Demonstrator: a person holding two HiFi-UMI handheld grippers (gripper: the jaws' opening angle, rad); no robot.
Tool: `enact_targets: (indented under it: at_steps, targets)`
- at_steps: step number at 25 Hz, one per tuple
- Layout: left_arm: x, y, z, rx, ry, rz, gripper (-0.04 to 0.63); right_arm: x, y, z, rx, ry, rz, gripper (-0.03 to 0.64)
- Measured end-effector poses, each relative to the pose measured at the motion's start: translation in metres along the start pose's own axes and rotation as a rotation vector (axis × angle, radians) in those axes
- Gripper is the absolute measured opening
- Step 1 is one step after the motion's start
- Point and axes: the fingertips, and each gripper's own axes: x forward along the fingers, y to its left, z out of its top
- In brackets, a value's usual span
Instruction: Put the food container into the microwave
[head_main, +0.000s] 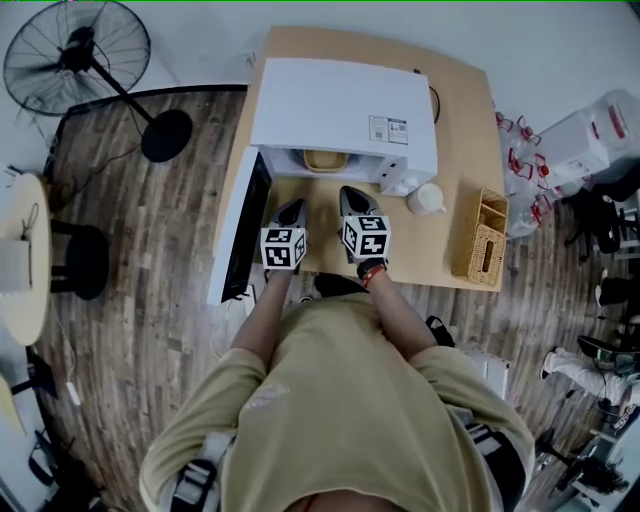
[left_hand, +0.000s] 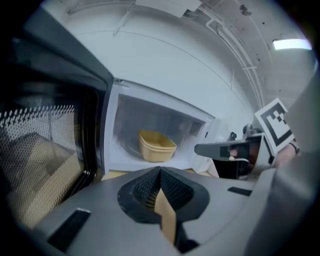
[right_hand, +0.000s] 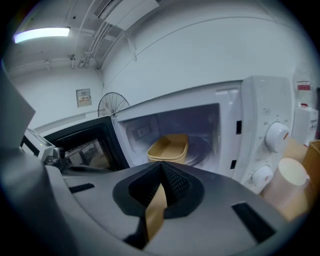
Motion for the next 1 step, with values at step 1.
enact_targets:
  at_steps: [1]
  targets:
    - [-0.0021,0.0029,-0.0134,-0.008,0.038,-0.004,0.020,0.0040,0.0061,-0.0081,-0.004,0.032,0.011,0.021]
